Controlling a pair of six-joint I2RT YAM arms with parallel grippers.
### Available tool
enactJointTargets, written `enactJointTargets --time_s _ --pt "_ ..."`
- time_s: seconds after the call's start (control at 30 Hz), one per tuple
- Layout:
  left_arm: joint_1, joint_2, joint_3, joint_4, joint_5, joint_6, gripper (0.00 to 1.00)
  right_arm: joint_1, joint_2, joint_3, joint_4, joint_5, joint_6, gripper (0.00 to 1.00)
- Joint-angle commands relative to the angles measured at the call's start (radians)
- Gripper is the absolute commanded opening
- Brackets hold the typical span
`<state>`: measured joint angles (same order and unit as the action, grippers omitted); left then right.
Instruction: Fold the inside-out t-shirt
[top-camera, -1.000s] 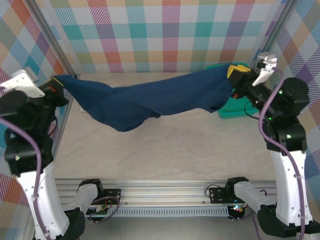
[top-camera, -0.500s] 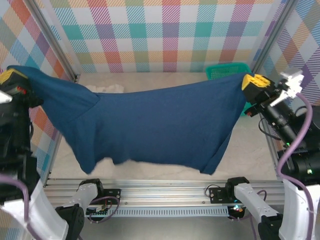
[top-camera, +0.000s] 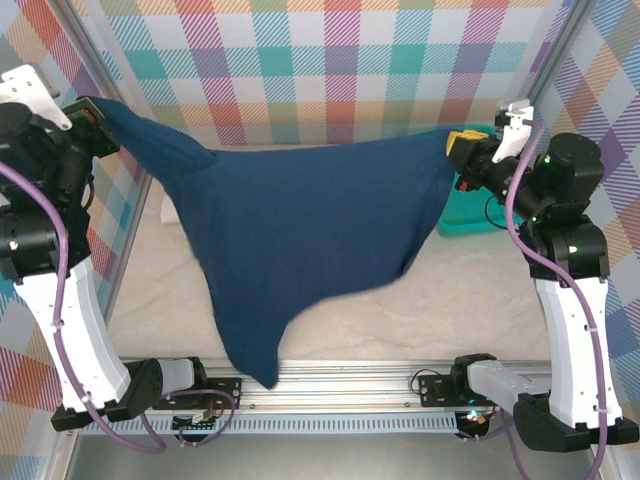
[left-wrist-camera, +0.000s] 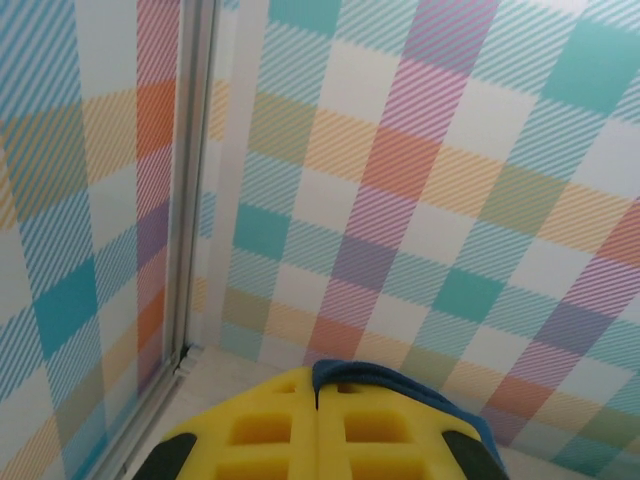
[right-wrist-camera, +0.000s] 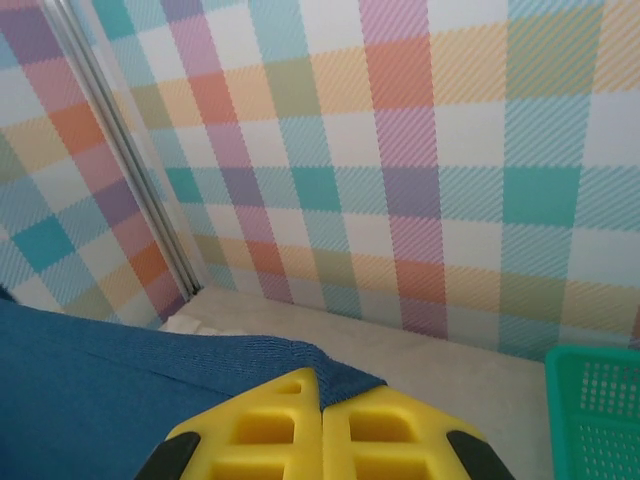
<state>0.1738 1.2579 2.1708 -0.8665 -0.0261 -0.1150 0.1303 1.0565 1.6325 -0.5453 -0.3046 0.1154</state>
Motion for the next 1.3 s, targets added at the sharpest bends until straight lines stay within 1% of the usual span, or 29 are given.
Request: enactJointTargets --time_s 0.0,0.17,0.43,0.53,0.63,0.77,0.87,0.93,0.97,1.0,1.03,1.07,1.13,1.23,1.27 --pt "0.008 -0.093 0.082 0.039 -0.003 -0.009 0.0 -0.003 -0.061 0.079 0.008 -0.029 0.01 0.0" --pt "0.007 -0.171 0.142 0.017 -0.011 -0.006 0.0 -0.003 -0.135 0.109 -0.042 -0.046 0.024 0.0" --pt "-0.007 -0.295 0.122 0.019 -0.043 0.022 0.0 -0.003 -0.232 0.158 -0.145 -0.052 0.023 0.0" --pt "-0.028 -0.301 0.132 0.029 -0.052 0.038 0.0 -0.003 -0.248 0.169 -0.166 -0.033 0.013 0.0" --pt "-0.04 -0.254 0.131 0.029 -0.053 0.048 0.0 -0.003 -0.244 0.154 -0.159 -0.012 0.007 0.0" --pt "-0.04 -0.124 0.067 0.062 -0.028 0.046 0.0 -0.003 -0.193 0.074 -0.093 0.018 0.005 0.0" --pt "-0.041 -0.01 -0.02 0.133 -0.002 0.04 0.0 -0.003 -0.122 -0.018 -0.002 0.055 -0.005 0.0" --pt "-0.036 0.078 -0.069 0.19 0.023 0.028 0.0 -0.003 -0.046 -0.075 0.072 0.075 -0.011 0.0" --pt "-0.011 0.138 -0.084 0.219 0.069 -0.008 0.0 -0.003 0.008 -0.103 0.112 0.08 -0.012 0.0" --pt "0.001 0.208 -0.085 0.237 0.089 -0.042 0.0 -0.004 0.065 -0.13 0.169 0.088 -0.013 0.0" --pt "-0.012 0.272 -0.075 0.246 0.077 -0.041 0.0 -0.002 0.123 -0.147 0.214 0.093 -0.012 0.0" --pt "-0.033 0.361 -0.051 0.24 0.064 -0.022 0.0 -0.001 0.196 -0.158 0.261 0.1 -0.011 0.0" --pt "-0.073 0.542 0.058 0.211 0.059 -0.003 0.0 -0.001 0.355 -0.138 0.324 0.116 -0.018 0.04" --pt "-0.119 0.852 0.285 0.171 0.025 -0.004 0.0 0.005 0.645 -0.01 0.366 0.12 -0.009 0.13" --pt "-0.127 0.974 0.398 0.143 0.018 -0.015 0.04 0.009 0.759 0.071 0.354 0.117 -0.001 0.18"
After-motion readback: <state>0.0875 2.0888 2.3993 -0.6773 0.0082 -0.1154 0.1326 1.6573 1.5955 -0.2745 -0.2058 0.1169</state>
